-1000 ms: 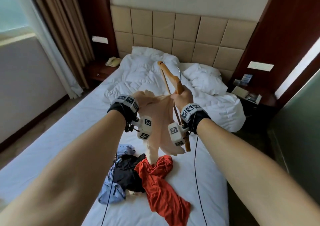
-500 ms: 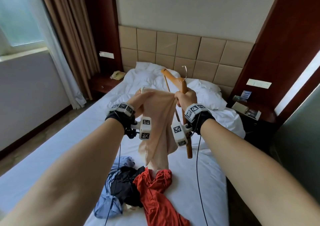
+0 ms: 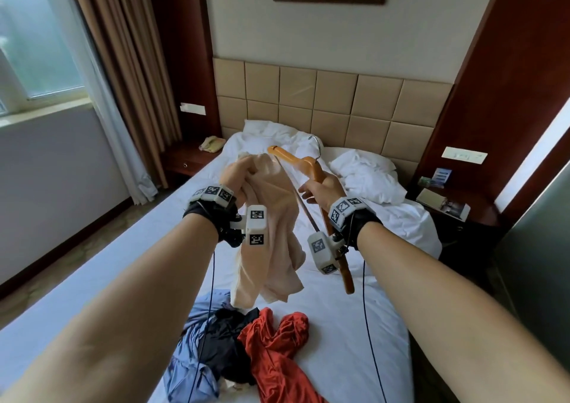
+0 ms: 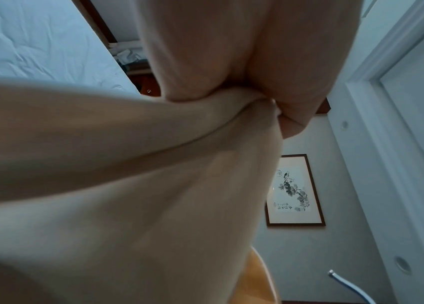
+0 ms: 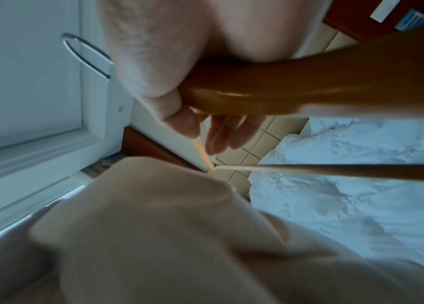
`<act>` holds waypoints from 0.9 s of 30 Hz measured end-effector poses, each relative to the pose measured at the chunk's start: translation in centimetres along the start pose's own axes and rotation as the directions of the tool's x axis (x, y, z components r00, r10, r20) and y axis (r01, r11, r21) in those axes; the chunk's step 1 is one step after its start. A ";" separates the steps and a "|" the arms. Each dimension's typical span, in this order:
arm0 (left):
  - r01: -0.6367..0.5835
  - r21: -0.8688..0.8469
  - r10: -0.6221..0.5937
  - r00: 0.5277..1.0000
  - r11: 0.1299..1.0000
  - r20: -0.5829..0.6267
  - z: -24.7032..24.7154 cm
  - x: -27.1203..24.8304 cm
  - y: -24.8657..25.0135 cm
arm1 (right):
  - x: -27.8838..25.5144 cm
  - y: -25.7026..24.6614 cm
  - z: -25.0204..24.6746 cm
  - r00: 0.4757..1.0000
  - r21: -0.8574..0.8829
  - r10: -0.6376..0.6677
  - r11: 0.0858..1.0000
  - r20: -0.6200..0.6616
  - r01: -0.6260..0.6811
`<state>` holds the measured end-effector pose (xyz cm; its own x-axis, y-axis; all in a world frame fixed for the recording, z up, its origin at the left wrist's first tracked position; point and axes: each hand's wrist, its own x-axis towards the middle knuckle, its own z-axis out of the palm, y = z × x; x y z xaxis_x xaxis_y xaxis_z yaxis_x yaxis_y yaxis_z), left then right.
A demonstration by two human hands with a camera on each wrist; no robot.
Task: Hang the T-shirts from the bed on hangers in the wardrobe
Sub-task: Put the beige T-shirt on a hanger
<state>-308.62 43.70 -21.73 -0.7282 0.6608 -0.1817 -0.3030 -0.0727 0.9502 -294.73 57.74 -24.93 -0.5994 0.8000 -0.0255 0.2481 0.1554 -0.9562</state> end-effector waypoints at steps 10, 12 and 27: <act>0.039 0.013 -0.040 0.998 0.999 0.056 -1.6 -0.5 2.0 | 1.0 -1.2 1.5 0.984 -0.080 -0.052 0.995 0.168 0.066; 0.014 -0.027 -0.013 0.999 1.000 0.042 -2.0 -0.2 2.0 | 0.7 -1.7 2.1 0.974 -0.051 -0.028 0.998 0.225 0.040; 0.113 -0.218 -0.100 0.992 0.969 0.071 -2.3 -2.5 3.0 | 1.9 0.9 6.5 0.827 0.025 -0.031 0.999 0.561 0.021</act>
<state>-309.07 40.10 -18.99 -0.6490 0.7158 -0.2576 -0.5101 -0.1583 0.8454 -300.56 55.63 -27.73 -0.9305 0.3319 -0.1550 0.2167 0.1576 -0.9634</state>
